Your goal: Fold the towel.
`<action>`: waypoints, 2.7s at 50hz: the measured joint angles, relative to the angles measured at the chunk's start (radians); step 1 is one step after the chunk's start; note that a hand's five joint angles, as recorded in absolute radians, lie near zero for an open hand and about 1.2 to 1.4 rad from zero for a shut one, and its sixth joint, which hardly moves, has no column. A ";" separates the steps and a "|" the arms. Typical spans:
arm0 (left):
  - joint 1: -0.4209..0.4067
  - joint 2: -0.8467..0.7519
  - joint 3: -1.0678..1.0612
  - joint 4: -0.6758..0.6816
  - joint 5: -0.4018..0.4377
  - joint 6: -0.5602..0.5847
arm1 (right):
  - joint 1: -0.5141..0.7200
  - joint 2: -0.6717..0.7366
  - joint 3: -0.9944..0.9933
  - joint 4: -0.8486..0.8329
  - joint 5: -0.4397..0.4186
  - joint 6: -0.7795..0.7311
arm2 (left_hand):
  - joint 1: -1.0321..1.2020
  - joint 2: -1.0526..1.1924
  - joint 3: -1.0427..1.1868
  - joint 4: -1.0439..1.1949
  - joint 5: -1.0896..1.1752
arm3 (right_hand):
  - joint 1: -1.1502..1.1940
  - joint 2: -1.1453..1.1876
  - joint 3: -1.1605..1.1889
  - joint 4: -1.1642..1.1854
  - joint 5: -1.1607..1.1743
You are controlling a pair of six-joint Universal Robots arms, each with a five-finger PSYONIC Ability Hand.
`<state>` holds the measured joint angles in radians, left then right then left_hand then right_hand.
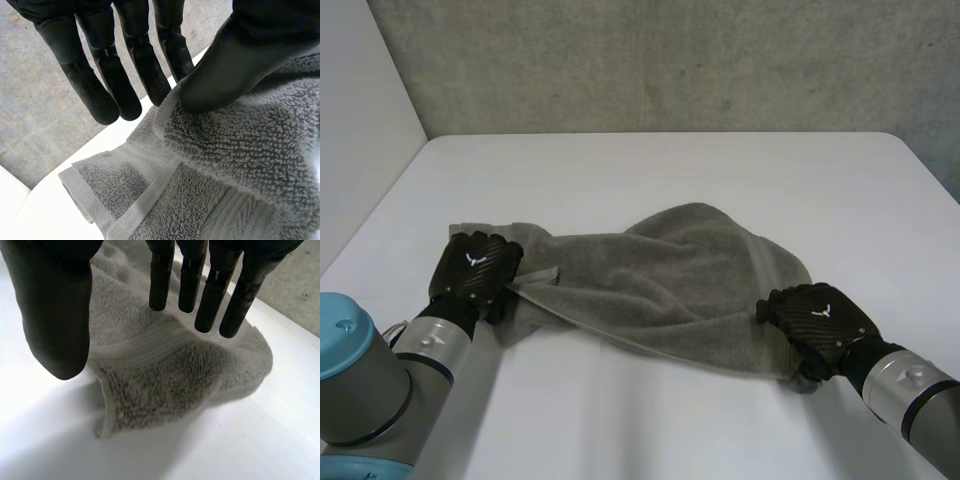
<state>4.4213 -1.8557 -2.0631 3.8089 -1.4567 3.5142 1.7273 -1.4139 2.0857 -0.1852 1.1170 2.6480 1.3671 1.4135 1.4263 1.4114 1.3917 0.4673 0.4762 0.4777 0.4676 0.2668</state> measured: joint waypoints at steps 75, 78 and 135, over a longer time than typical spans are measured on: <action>0.041 0.210 -0.083 -0.104 0.192 -0.014 | -0.202 -0.034 -0.038 -0.170 0.088 -0.004 | -0.817 -0.865 -0.890 -0.855 -0.872 | 0.860 0.846 0.850 0.871 0.898; 0.051 0.203 -0.080 -0.129 0.233 -0.014 | -0.200 -0.022 -0.037 -0.169 0.088 -0.012 | -0.817 -0.865 -0.890 -0.855 -0.871 | 0.860 0.846 0.850 0.871 0.898; -0.010 -0.103 0.469 -0.554 0.249 0.215 | -0.193 -0.001 -0.042 -0.175 0.092 -0.030 | 0.048 0.086 0.110 0.101 0.073 | 0.860 0.846 0.850 0.871 0.898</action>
<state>4.4114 -1.9587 -1.5937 3.2545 -1.2080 3.7292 1.5346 -1.4146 2.0438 -0.3601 1.2088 2.6178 1.4148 1.4996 1.5367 1.5124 1.4651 1.3269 1.3222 1.3280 1.3390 1.1651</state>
